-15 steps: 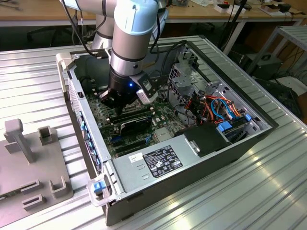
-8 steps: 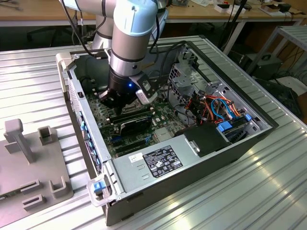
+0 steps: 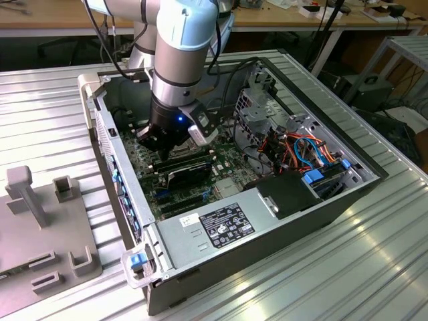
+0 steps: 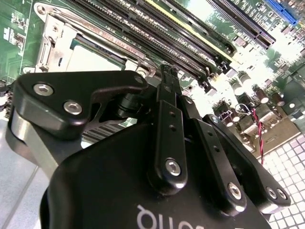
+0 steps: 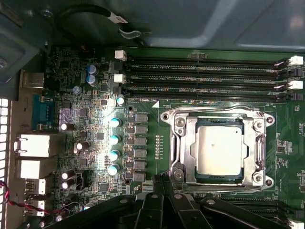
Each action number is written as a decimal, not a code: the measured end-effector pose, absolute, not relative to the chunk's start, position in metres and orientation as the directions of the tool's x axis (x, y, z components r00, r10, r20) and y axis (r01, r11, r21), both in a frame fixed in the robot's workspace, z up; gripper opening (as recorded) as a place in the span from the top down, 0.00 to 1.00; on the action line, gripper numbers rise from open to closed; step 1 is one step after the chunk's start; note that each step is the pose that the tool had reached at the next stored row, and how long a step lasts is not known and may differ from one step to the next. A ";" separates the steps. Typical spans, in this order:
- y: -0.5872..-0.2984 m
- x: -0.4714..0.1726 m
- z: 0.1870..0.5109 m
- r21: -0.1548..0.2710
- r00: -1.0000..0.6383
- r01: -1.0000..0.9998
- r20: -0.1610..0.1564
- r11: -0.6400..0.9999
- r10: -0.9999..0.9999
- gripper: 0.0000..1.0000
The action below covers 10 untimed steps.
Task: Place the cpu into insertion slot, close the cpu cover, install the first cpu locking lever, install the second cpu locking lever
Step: 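Install the second cpu locking lever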
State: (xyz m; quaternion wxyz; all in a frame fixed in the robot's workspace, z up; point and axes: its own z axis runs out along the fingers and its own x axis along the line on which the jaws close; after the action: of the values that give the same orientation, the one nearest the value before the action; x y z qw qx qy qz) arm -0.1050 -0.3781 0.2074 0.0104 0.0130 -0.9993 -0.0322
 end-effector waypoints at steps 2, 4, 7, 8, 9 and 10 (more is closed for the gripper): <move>-0.378 -0.105 0.207 0.067 -0.999 -0.025 0.020 0.997 -0.027 0.89; -0.377 -0.105 0.206 0.069 -0.999 -0.025 0.020 0.997 -0.027 0.89; -0.376 -0.105 0.205 0.070 -0.999 -0.025 0.020 0.997 -0.027 0.89; -0.376 -0.105 0.205 0.071 -0.999 -0.025 0.020 0.997 -0.027 0.89; -0.376 -0.105 0.205 0.071 -0.999 -0.025 0.020 0.997 -0.027 0.89; -0.376 -0.105 0.205 0.072 -0.999 -0.025 0.020 0.997 -0.027 0.89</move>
State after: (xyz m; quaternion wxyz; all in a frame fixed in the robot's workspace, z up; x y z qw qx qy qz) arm -0.1050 -0.3762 0.2045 0.0103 0.0131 -0.9992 -0.0360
